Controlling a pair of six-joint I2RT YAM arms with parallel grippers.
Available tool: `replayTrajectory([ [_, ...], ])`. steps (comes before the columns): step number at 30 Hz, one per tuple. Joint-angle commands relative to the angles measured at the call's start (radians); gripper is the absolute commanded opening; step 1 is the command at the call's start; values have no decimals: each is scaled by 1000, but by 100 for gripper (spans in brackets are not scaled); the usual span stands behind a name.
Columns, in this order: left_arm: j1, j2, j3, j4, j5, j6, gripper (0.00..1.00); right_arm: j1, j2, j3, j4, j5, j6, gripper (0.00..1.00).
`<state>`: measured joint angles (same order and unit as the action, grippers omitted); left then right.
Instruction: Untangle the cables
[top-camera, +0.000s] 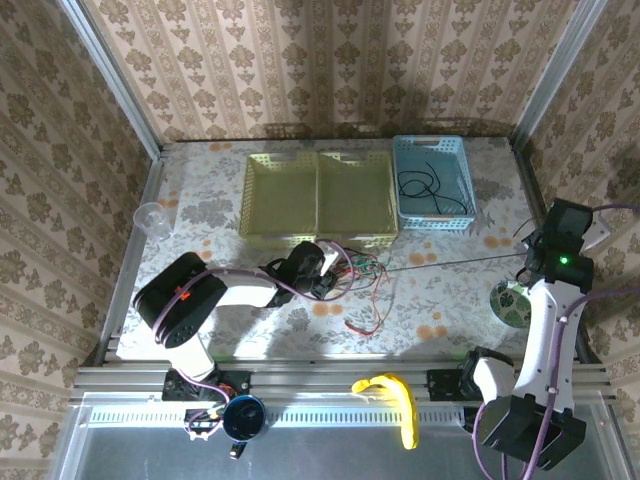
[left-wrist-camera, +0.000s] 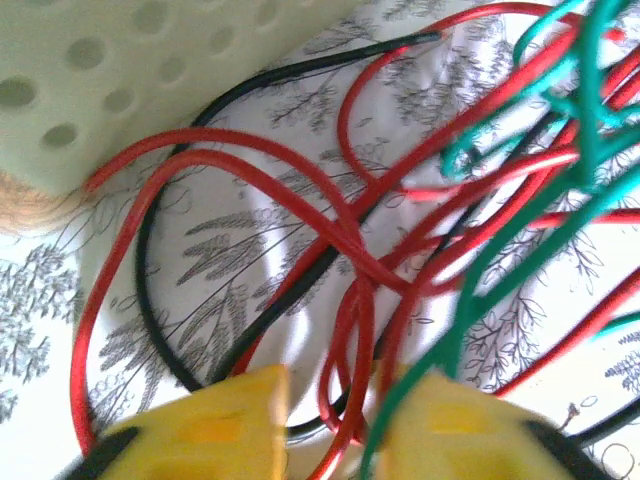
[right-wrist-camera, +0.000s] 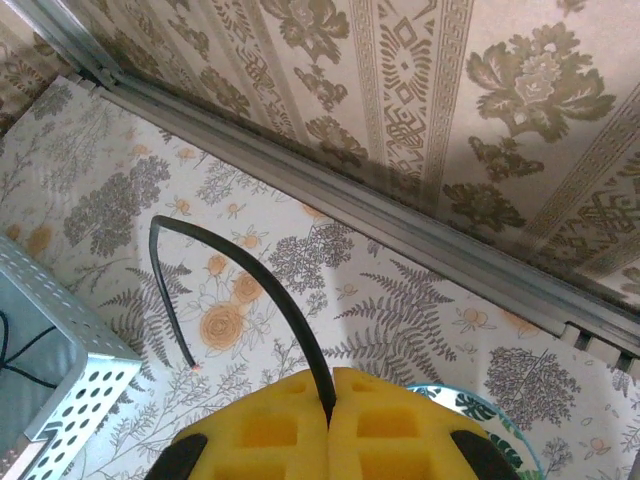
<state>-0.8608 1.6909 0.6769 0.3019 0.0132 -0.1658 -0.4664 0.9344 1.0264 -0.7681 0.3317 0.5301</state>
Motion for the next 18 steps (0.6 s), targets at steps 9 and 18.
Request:
replayTrajectory([
  [9, 96, -94, -124, -175, -195, -127, 0, -112, 72, 94, 13, -30, 9, 0],
  [18, 80, -139, -147, -134, -128, -69, 0, -60, 82, 204, 76, -293, -32, 0],
])
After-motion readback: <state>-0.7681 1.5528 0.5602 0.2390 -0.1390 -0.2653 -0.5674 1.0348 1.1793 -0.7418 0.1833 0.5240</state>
